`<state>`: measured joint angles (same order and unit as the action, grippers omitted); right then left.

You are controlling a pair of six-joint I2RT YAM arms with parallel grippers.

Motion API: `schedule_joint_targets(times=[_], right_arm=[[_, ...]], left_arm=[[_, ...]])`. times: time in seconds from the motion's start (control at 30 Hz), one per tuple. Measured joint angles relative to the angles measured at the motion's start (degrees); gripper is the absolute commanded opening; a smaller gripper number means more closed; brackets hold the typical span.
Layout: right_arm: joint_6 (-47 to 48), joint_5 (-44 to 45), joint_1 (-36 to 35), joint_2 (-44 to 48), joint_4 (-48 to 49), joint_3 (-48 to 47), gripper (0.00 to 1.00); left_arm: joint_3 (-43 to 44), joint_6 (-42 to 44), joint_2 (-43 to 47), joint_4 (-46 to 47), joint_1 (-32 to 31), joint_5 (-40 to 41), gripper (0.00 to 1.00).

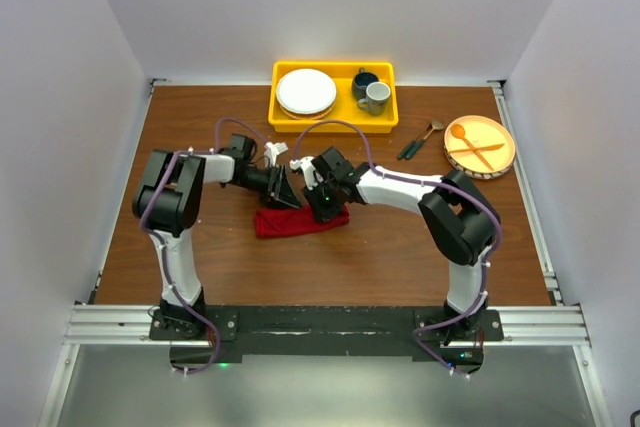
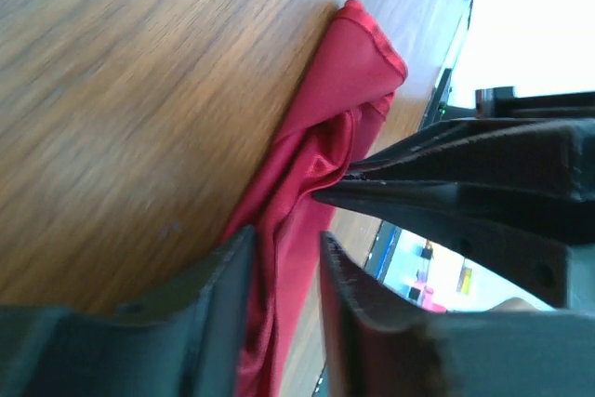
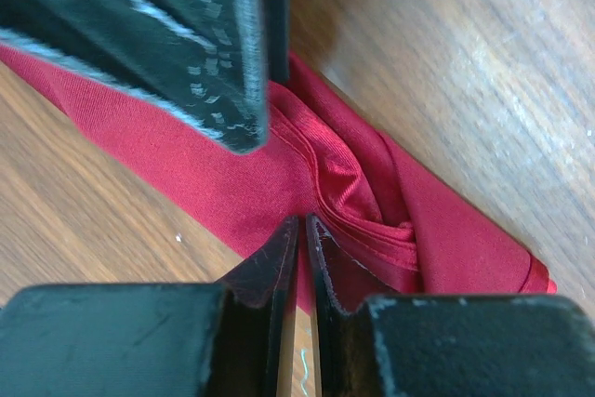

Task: Fold the napkin into a case and place the utensils inside
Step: Smooth out the smaller rectangle-folded napkin at the center of the board.

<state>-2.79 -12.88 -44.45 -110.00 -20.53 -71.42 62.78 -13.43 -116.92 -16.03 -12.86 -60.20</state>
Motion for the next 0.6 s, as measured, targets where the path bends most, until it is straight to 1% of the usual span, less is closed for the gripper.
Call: schedule_joint_targets(times=[0.1,0.17,0.2,0.23,0.27,0.33,0.37,0.4,0.43,0.53,0.6], right_arm=[[-0.98,-0.15,0.00,-0.09,1.44,0.44,0.12],[-1.38,-0.24,0.17,-0.09,1.79,0.57,0.12],[-1.62,-0.35,0.22,-0.09,1.95,0.61,0.12],[-1.77,-0.37,0.22,-0.09,1.99,0.63,0.12],[-1.90,-0.42,0.22,-0.11,2.08,0.63,0.12],[-2.19,-0.44,0.22,-0.15,2.19,0.63,0.12],[-2.21,-0.46,0.22,-0.17,2.21,0.63,0.12],[-2.25,-0.57,0.22,-0.20,2.25,0.63,0.12],[-2.32,-0.61,0.26,-0.20,2.32,0.63,0.12],[-2.43,-0.66,0.26,-0.24,2.43,0.63,0.13],[-2.45,-0.70,0.26,-0.24,2.49,0.63,0.13]], left_arm=[[-1.03,-0.09,3.26,0.83,2.54,1.33,0.50],[-1.03,-0.09,5.66,1.86,5.42,2.62,0.45],[-1.09,-0.17,7.39,2.36,7.32,3.13,0.42],[-1.27,-0.48,8.98,2.82,8.83,3.32,0.36],[-1.57,-0.52,11.13,3.39,10.62,3.54,0.27],[-2.75,-0.42,14.45,3.98,12.55,3.63,0.20],[-3.93,-0.37,17.97,4.37,13.35,3.43,0.14],[-5.44,-0.52,20.26,4.98,13.25,2.86,0.11],[-6.82,-0.85,21.75,5.38,12.68,2.27,0.06],[-12.15,-2.34,23.87,7.23,9.18,0.98,0.00],[-16.20,-4.72,23.71,9.90,6.19,0.87,0.00]])
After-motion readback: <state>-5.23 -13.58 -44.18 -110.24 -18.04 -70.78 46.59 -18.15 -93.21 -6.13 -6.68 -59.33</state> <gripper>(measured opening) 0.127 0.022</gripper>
